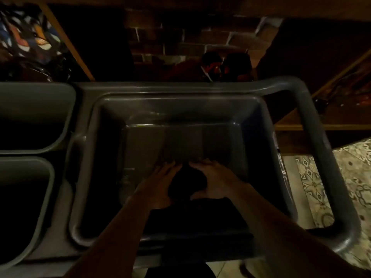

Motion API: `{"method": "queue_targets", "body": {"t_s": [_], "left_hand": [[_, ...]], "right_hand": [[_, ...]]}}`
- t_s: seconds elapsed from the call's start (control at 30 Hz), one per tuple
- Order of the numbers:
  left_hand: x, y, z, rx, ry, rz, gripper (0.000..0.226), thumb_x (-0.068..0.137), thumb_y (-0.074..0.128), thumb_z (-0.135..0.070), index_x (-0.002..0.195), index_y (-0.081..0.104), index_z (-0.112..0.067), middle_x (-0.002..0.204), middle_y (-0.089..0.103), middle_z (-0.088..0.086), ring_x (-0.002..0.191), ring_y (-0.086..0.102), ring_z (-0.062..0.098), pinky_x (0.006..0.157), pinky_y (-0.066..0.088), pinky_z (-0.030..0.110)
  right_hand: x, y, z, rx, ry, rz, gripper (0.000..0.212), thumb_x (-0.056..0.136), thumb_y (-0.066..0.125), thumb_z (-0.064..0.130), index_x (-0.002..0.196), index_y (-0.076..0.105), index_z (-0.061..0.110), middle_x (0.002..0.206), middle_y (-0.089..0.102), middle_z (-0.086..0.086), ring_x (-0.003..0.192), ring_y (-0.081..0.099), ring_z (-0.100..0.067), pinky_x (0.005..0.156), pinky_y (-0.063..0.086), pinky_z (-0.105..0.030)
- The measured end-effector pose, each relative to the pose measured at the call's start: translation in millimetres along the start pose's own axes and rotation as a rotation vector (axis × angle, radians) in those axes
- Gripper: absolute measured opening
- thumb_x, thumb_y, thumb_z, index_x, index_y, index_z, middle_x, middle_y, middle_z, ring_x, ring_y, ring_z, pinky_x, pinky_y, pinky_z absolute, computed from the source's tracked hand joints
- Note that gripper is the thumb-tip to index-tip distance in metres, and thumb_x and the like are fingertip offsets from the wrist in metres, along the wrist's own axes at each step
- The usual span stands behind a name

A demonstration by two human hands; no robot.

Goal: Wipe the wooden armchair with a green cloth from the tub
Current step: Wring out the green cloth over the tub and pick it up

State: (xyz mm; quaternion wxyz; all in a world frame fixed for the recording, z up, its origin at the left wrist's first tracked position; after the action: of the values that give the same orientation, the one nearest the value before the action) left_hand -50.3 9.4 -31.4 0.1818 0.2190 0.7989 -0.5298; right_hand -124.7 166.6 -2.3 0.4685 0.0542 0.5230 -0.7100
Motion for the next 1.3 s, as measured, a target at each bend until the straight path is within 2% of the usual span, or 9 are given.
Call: {"method": "queue_targets", "body": {"t_s": [0.1,0.2,0.33,0.43,0.53,0.67,0.83,1.0,1.3], "left_hand": [[1,13,-6,0.008,0.022,0.050,0.101,0.084,0.070,-0.033,0.157,0.001,-0.030,0.166,0.001,-0.003,0.151,0.004,0.025,0.118,0.023,0.044],[5,20,-15,0.020,0.016,0.019,0.094,0.085,0.068,-0.029,0.157,0.008,-0.030,0.164,0.014,-0.004,0.149,0.010,0.022,0.114,0.032,0.040],[10,14,-22,0.087,-0.006,-0.056,0.079,0.086,0.065,-0.029,0.154,0.023,-0.028,0.156,0.033,-0.001,0.140,0.032,0.024,0.102,0.044,0.042],[11,9,-26,0.096,-0.018,-0.050,0.066,0.091,0.058,-0.030,0.150,0.029,-0.028,0.152,0.040,0.002,0.133,0.043,0.028,0.099,0.043,0.042],[9,2,-27,0.074,-0.034,-0.044,0.054,0.095,0.049,-0.030,0.146,0.035,-0.030,0.146,0.048,0.003,0.124,0.053,0.033,0.096,0.044,0.043],[3,-17,-35,0.039,-0.025,-0.086,0.045,0.094,0.049,-0.029,0.138,0.043,-0.027,0.138,0.055,0.005,0.117,0.057,0.035,0.090,0.045,0.039],[-4,-71,-44,0.000,0.006,-0.212,0.040,0.089,0.055,-0.027,0.128,0.049,-0.029,0.130,0.059,0.002,0.112,0.061,0.031,0.086,0.048,0.038],[-15,-137,-55,0.043,0.030,-0.376,0.044,0.085,0.065,-0.030,0.127,0.050,-0.032,0.128,0.061,0.001,0.111,0.062,0.032,0.089,0.050,0.042],[-55,-269,-93,0.152,0.138,-0.630,0.036,0.087,0.064,-0.022,0.120,0.050,-0.027,0.121,0.058,0.001,0.111,0.057,0.026,0.088,0.048,0.041]], "right_hand": [[-2,14,-1,-0.053,-0.021,0.015,0.103,0.072,0.084,0.047,0.156,0.026,0.032,0.164,0.027,-0.005,0.144,0.033,-0.034,0.115,0.036,-0.044],[-3,23,-2,-0.087,-0.029,-0.065,0.077,0.085,0.072,0.029,0.153,0.034,0.034,0.160,0.034,-0.004,0.140,0.038,-0.033,0.112,0.039,-0.043],[-3,26,2,-0.198,-0.023,-0.110,0.056,0.090,0.063,0.026,0.144,0.047,0.030,0.145,0.051,-0.002,0.128,0.049,-0.033,0.101,0.048,-0.042],[-6,24,2,-0.199,0.014,-0.140,0.041,0.095,0.054,0.018,0.135,0.054,0.027,0.135,0.058,-0.004,0.122,0.055,-0.033,0.095,0.050,-0.043],[-11,19,2,-0.164,0.032,-0.164,0.032,0.096,0.051,0.020,0.125,0.059,0.027,0.132,0.062,-0.005,0.118,0.059,-0.035,0.093,0.050,-0.043],[-18,2,9,-0.115,0.031,-0.189,0.030,0.089,0.058,0.019,0.118,0.060,0.026,0.126,0.065,-0.007,0.115,0.060,-0.037,0.092,0.050,-0.043],[-28,-46,27,-0.102,0.025,-0.303,0.042,0.080,0.073,0.020,0.119,0.059,0.026,0.124,0.064,-0.004,0.113,0.061,-0.034,0.091,0.052,-0.043],[-43,-107,52,-0.148,-0.003,-0.447,0.053,0.081,0.074,0.021,0.128,0.054,0.032,0.132,0.061,-0.004,0.118,0.058,-0.036,0.096,0.051,-0.044],[-89,-225,111,-0.201,-0.117,-0.682,0.042,0.081,0.075,0.016,0.118,0.060,0.026,0.119,0.062,-0.003,0.107,0.062,-0.033,0.086,0.053,-0.045]]}}
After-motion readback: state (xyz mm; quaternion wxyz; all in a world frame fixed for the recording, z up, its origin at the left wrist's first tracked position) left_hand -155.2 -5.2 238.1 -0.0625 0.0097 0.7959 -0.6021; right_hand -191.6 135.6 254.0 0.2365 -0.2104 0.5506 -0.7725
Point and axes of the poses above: each hand's wrist, its own x-axis towards the middle knuckle, its own y-axis out of the palm, z = x × y, the point moved 6 cm from there along x, towards the middle knuckle
